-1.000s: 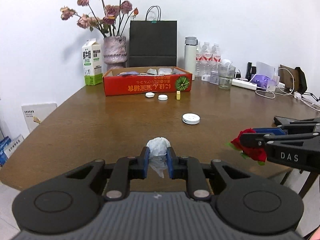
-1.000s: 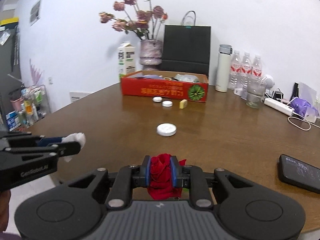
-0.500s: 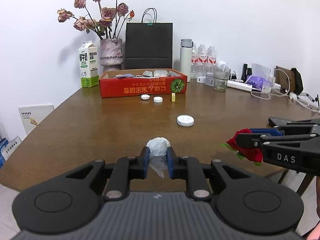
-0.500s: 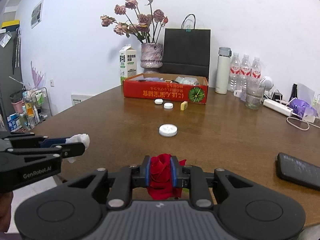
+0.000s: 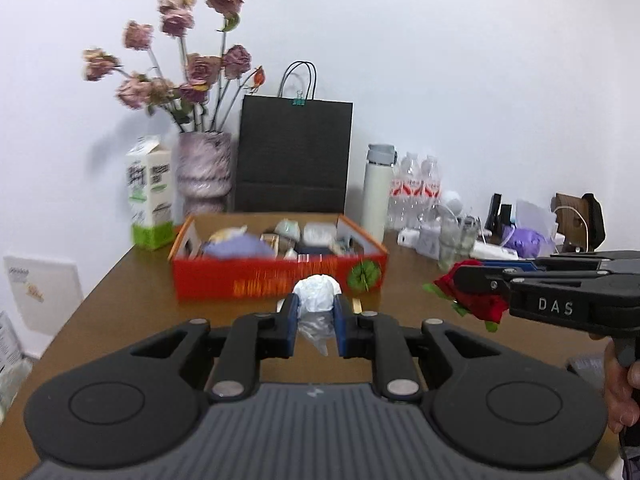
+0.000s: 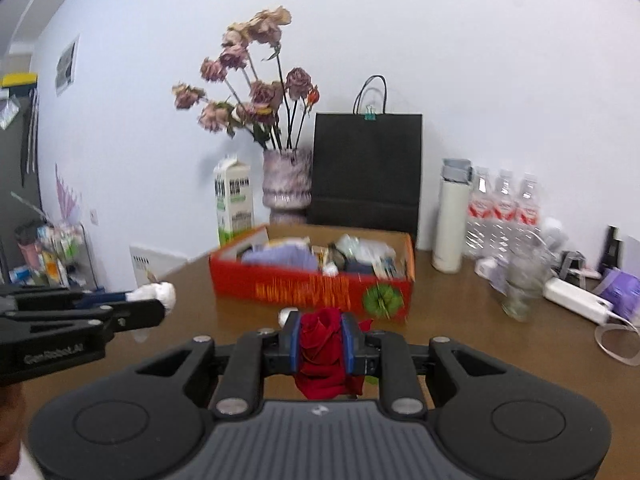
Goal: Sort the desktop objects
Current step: 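Lift the tissue and rose and carry both toward the cardboard box, then lower the tissue and rose into the cardboard box and open both tools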
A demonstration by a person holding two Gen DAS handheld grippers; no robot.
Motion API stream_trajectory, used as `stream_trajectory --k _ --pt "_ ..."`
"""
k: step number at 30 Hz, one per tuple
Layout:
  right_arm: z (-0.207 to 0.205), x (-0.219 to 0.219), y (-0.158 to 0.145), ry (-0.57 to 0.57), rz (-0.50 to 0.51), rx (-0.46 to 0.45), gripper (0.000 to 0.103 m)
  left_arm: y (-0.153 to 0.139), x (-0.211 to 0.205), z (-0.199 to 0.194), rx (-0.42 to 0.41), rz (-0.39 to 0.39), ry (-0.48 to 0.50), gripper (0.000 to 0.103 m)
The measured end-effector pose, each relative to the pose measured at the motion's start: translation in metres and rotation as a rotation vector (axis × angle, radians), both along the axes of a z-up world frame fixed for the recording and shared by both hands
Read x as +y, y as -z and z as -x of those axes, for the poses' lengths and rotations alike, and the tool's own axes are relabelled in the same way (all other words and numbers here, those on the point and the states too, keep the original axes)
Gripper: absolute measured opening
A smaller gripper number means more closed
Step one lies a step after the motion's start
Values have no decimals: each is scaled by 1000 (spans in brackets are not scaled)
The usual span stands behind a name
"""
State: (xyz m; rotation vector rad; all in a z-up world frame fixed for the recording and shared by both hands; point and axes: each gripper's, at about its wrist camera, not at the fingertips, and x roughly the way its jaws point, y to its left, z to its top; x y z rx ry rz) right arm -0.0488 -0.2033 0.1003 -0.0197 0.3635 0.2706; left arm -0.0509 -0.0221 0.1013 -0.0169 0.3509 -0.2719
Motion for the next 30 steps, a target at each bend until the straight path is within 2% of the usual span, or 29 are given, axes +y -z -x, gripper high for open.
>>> stream_trajectory --k 2,5,7,9,12,15,18,19,21,22,23,24,26,28,29,30 --pt "-41 -3 -16 -27 -27 2 19 -11 3 -44 21 7 8 19" --pt "-108 -11 -36 -43 -75 32 19 -24 13 -122 106 42 6 19" --pt "-159 -17 -42 -51 -123 81 19 -26 19 -175 169 54 -25 19" --pt "-208 -20 -41 -57 -161 156 19 -21 22 -218 216 28 -39 19" --pt "-271 -14 -22 -52 -179 273 20 -4 28 -270 311 18 -49 19" --pt "-319 0 12 -43 -178 404 20 19 32 -312 427 63 -32 19" --pt "-348 15 42 -29 -148 497 20 37 23 -331 455 39 12 20" --pt "-354 21 50 -28 -122 518 24 42 19 -336 466 35 26 20" --pt "-359 28 61 -12 -91 536 31 48 17 -343 474 43 41 37" --pt "-360 31 62 -11 -83 538 29 48 18 -344 469 52 36 39" --pt "-362 31 63 -2 -80 539 30 46 18 -346 464 55 24 50" --pt "-363 28 60 2 -93 541 31 44 20 -348 458 57 13 65" --pt "-364 22 52 11 -97 529 46 37 27 -352 447 72 -11 82" --pt "-363 19 41 26 -72 504 61 30 32 -356 451 81 -26 87" --pt "-362 18 35 30 -59 493 62 26 33 -357 454 75 -40 92" --pt "-361 18 29 31 -41 484 62 22 34 -357 455 62 -57 101"
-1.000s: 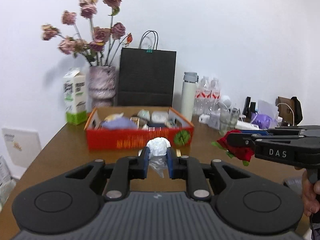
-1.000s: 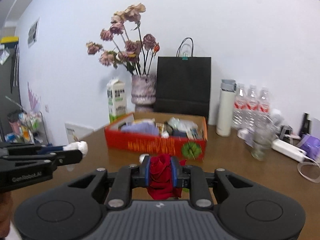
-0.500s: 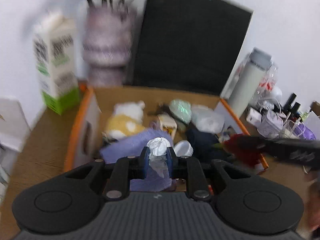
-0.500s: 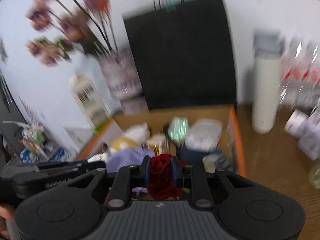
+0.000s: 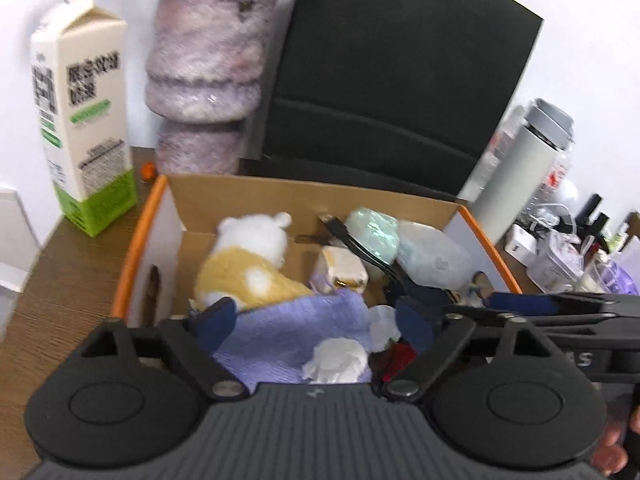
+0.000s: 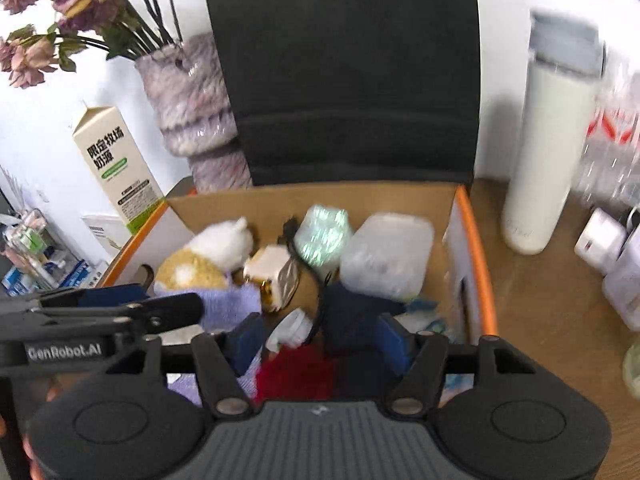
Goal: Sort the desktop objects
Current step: 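Lower the tissue and rose into the cardboard box and open both tools, then withdraw both tools from the box back toward the table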
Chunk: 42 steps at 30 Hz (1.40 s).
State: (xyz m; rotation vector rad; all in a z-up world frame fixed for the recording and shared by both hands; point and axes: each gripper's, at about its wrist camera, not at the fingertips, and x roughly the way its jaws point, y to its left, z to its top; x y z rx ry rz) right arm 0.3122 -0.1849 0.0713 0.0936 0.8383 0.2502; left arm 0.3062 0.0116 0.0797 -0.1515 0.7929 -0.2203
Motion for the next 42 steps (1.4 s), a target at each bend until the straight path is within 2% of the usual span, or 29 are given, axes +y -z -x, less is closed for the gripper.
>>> stream_trajectory --k 3,5,10,15,19,23,27,32,36,38,42 --pt "3 -4 -16 17 20 -16 64 -15 0 9 -21 -56 -58 103" --pt "9 -5 -26 29 36 -29 70 -26 0 19 -16 -90 -72 103" --pt "41 -12 -45 37 63 -46 74 -40 4 55 -10 -158 -116 103" --pt "81 -20 -56 58 90 -68 78 -43 9 100 13 -159 -138 103" --pt "127 -24 -58 59 75 -101 82 -49 10 144 -33 -165 -148 103" --pt "190 -23 -45 26 93 -167 85 -43 7 204 -115 -158 -117 103" --pt "258 -23 -13 3 96 -208 86 -20 5 268 -186 -142 -81 103" --pt "331 -22 23 1 75 -239 86 19 -3 336 -187 -119 -104 103" --pt "379 -20 47 35 52 -265 86 39 -12 386 -249 -160 -142 103" --pt "402 -14 55 45 71 -291 86 45 -15 411 -272 -162 -173 103" --pt "444 -1 65 -3 139 -361 86 59 -15 452 -281 -111 -169 103"
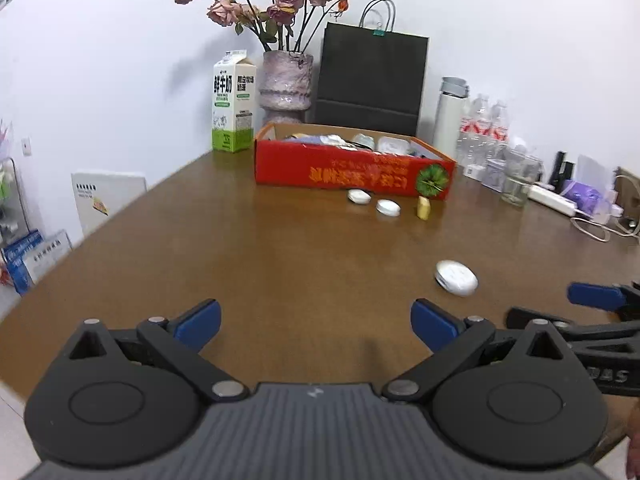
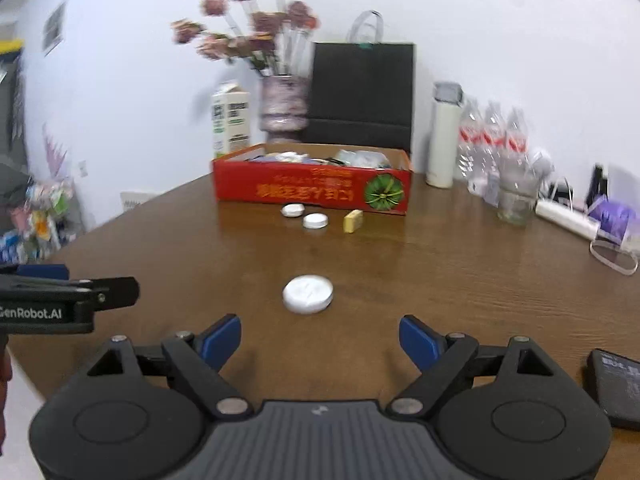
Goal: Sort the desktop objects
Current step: 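Withdraw both tools from the box back toward the table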
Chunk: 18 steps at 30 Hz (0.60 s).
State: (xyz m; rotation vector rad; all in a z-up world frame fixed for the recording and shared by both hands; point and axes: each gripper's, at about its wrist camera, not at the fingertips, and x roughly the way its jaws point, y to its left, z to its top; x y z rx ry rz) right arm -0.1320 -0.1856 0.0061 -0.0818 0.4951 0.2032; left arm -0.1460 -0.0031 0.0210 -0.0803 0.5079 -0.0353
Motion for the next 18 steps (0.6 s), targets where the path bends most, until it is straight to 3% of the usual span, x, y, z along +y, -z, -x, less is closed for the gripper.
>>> stream_trajectory --k 4,9,18 --pt "24 9 5 3 71 -34 86 8 -3 26 -14 -23 -12 103" --pt "39 5 15 14 12 -3 86 8 1 26 -16 -19 -42 103" --pt "35 5 21 20 17 -10 86 15 -3 24 -21 -38 -23 103"
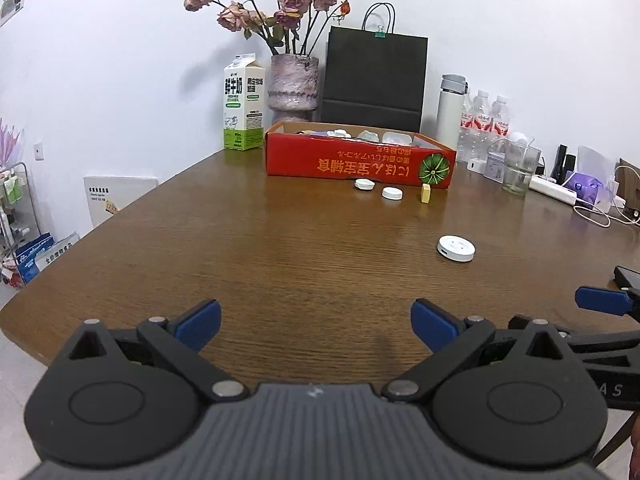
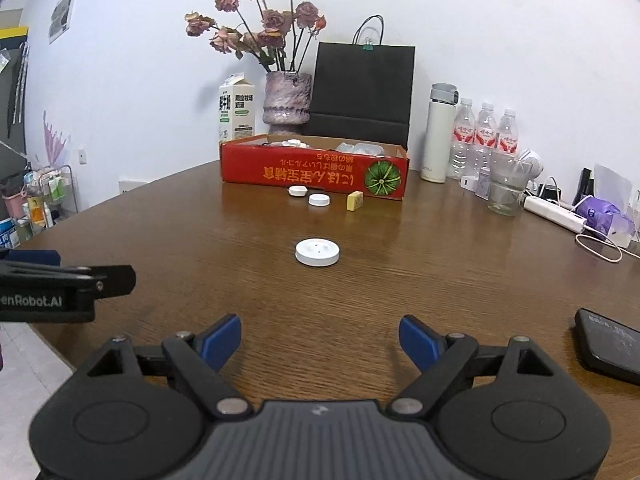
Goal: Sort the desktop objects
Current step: 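Withdraw both tools from the box back toward the table, then grasp a white round lid with the left tool while the right tool grasps another white lid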
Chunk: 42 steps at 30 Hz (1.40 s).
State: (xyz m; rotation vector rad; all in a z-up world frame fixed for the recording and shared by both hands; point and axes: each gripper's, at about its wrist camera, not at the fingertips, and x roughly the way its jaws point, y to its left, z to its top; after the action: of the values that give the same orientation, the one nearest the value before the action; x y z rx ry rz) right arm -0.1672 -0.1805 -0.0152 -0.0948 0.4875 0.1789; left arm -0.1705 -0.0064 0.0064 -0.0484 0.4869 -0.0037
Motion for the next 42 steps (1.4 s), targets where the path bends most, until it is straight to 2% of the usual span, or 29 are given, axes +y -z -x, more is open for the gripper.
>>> stream_trajectory --k 6,12,15,17,21,22,23,31,33,37,40,41,42 --pt "-23 2 -2 -20 19 6 86 -1 0 -22 10 1 46 103" --pt "-69 7 -4 -49 8 84 82 -11 7 -74 54 37 80 103" --pt "-93 10 -5 -59 -20 121 74 -17 7 -100 68 38 108 102" --pt "-106 12 -6 -65 -34 138 64 -19 5 -117 60 25 127 100" --pt "-135 11 -3 -42 -47 164 54 -20 -6 -152 62 3 158 96" --pt "-140 10 -2 -43 -57 171 44 -20 -8 -161 61 2 174 96" --pt "-145 9 -1 -47 -65 171 38 -20 -11 -170 61 -1 184 96" --pt "-187 -5 -7 -25 -66 174 38 -13 -27 -257 109 -27 235 87" --pt "-200 -6 -10 -28 -59 162 38 -10 -27 -281 130 -16 234 84" --pt "-223 -9 -13 -37 -76 161 38 -3 -24 -319 180 58 233 83" --pt "-238 -6 -13 -44 -70 160 38 2 -28 -333 192 50 237 82" --pt "-243 -6 -13 -46 -71 160 38 4 -30 -336 193 42 245 80" --pt "-247 -6 -14 -46 -71 158 38 5 -32 -339 196 39 253 72"
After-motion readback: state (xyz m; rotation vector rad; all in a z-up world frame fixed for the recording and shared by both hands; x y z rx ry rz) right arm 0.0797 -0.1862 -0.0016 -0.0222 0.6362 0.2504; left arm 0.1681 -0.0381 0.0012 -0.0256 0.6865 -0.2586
